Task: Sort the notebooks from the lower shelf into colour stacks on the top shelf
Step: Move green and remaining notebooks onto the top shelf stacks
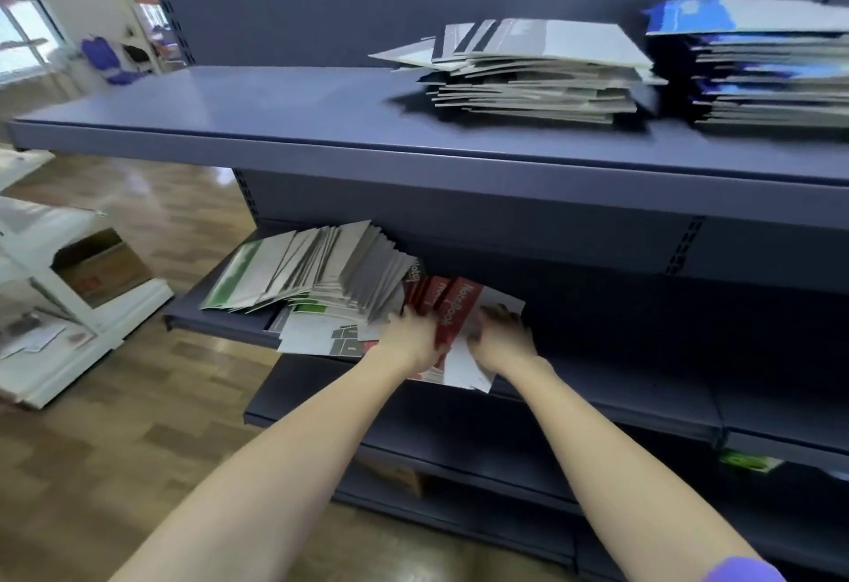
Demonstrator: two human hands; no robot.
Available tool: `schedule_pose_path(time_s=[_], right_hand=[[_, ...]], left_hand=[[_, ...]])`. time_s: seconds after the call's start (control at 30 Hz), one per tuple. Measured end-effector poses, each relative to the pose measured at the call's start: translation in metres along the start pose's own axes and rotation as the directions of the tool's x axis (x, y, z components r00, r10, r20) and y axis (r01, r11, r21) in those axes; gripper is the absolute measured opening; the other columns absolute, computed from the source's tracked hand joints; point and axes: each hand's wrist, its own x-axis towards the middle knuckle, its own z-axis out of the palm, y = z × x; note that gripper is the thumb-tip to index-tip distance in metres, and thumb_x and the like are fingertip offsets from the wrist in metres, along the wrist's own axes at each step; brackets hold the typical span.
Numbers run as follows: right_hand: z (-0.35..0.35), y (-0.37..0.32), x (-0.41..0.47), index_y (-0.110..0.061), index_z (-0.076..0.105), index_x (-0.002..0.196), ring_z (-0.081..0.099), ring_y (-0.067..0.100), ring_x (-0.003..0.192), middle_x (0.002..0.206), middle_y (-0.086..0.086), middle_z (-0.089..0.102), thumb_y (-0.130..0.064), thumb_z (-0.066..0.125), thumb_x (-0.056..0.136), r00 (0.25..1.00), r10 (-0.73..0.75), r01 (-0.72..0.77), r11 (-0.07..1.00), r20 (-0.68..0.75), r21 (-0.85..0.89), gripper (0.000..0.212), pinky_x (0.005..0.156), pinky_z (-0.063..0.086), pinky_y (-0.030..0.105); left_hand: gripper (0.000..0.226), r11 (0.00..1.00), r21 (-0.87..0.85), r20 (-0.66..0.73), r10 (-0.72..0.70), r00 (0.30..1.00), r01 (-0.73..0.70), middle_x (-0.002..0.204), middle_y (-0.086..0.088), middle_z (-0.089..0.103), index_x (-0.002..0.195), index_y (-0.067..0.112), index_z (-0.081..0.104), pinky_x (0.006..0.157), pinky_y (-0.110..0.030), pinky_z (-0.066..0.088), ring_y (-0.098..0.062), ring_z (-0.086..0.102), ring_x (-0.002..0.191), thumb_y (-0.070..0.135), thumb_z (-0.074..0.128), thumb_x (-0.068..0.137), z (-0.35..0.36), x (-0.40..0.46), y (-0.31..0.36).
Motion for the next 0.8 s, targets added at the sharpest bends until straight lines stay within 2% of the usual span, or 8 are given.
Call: schedule_pose_path(time_s=[0.13, 0.2, 0.27, 0.3, 0.4, 0.5, 0.63, 0.8], right_hand=[[-0.008, 0.015, -0.011, -0.027, 0.042, 0.144, 0.03, 0.039, 0.138, 0.153, 0.012, 0.03, -0.024, 0.048, 0.099, 0.994, 0.108, -0.108, 0.989, -0.01, -0.097, 0.045, 0.112, 0.033, 0.047], [-0.01, 0.016, -0.016, -0.031, 0.044, 0.143, 0.037, 0.036, 0.134, 0.149, 0.012, 0.038, -0.014, 0.048, 0.096, 0.997, 0.075, -0.073, 0.991, 0.02, -0.11, 0.05, 0.107, 0.039, 0.042], [-0.011, 0.01, -0.023, -0.034, 0.046, 0.14, 0.041, 0.035, 0.13, 0.146, 0.01, 0.044, -0.03, 0.05, 0.094, 0.999, 0.036, -0.032, 0.996, 0.04, -0.085, 0.046, 0.104, 0.04, 0.042], [-0.011, 0.006, -0.027, -0.034, 0.043, 0.142, 0.039, 0.037, 0.131, 0.148, 0.011, 0.042, -0.046, 0.053, 0.091, 0.998, 0.025, -0.019, 0.996, 0.061, -0.087, 0.053, 0.106, 0.038, 0.044], [-0.01, -0.006, -0.038, -0.029, 0.027, 0.153, 0.027, 0.037, 0.139, 0.155, 0.011, 0.027, -0.082, 0.062, 0.064, 0.985, 0.033, -0.003, 0.985, 0.168, -0.172, 0.11, 0.114, 0.028, 0.049], [-0.008, -0.012, -0.041, -0.022, 0.022, 0.154, 0.019, 0.037, 0.142, 0.156, 0.011, 0.02, -0.083, 0.074, 0.051, 0.97, 0.047, 0.021, 0.962, 0.237, -0.274, 0.13, 0.118, 0.023, 0.05], [-0.001, -0.015, -0.036, -0.021, 0.025, 0.15, 0.022, 0.035, 0.14, 0.153, 0.011, 0.023, -0.059, 0.084, 0.06, 0.98, 0.029, 0.051, 0.918, 0.195, -0.393, 0.114, 0.115, 0.026, 0.049], [-0.004, -0.012, -0.034, -0.026, 0.03, 0.149, 0.022, 0.035, 0.141, 0.155, 0.009, 0.024, -0.038, 0.077, 0.072, 0.99, 0.003, 0.052, 0.925, 0.142, -0.377, 0.091, 0.114, 0.027, 0.048]], left_hand=[[0.049, 0.985, -0.048, 0.027, 0.167, 0.986, -0.165, 0.143, -0.023, 0.041, 0.141, 0.024, 0.043, 0.103, -0.051, 0.041, -0.048, 0.04, 0.129, 0.043, 0.052, 0.097, 0.001, 0.006, 0.009], [0.049, 0.972, -0.056, 0.025, 0.228, 0.973, -0.226, 0.143, -0.02, 0.042, 0.142, 0.027, 0.044, 0.103, -0.049, 0.043, -0.047, 0.042, 0.129, 0.041, 0.055, 0.097, 0.003, 0.007, 0.015], [0.05, 0.959, -0.074, 0.045, 0.277, 0.96, -0.273, 0.144, -0.019, 0.042, 0.144, 0.028, 0.044, 0.104, -0.047, 0.043, -0.045, 0.043, 0.128, 0.033, 0.056, 0.096, 0.004, 0.01, 0.019], [0.051, 0.952, -0.089, 0.047, 0.299, 0.953, -0.294, 0.143, -0.017, 0.043, 0.144, 0.027, 0.044, 0.104, -0.046, 0.042, -0.043, 0.045, 0.126, 0.027, 0.056, 0.094, 0.003, 0.012, 0.019], [0.047, 0.931, -0.158, 0.007, 0.335, 0.942, -0.329, 0.137, -0.012, 0.05, 0.138, 0.022, 0.051, 0.1, -0.04, 0.045, -0.034, 0.053, 0.117, 0.018, 0.058, 0.092, 0.002, 0.018, 0.007], [0.039, 0.926, -0.218, -0.029, 0.31, 0.95, -0.308, 0.131, -0.01, 0.056, 0.132, 0.02, 0.055, 0.097, -0.038, 0.047, -0.029, 0.056, 0.115, 0.026, 0.062, 0.094, 0.004, 0.022, -0.003], [0.041, 0.915, -0.262, -0.067, 0.301, 0.951, -0.308, 0.129, -0.01, 0.059, 0.131, 0.019, 0.055, 0.097, -0.036, 0.047, -0.03, 0.056, 0.117, 0.031, 0.065, 0.093, 0.01, 0.024, -0.009], [0.042, 0.905, -0.292, -0.021, 0.318, 0.948, -0.31, 0.134, -0.009, 0.058, 0.141, 0.019, 0.052, 0.093, -0.03, 0.045, -0.027, 0.057, 0.117, 0.012, 0.051, 0.1, 0.004, 0.025, -0.025]])
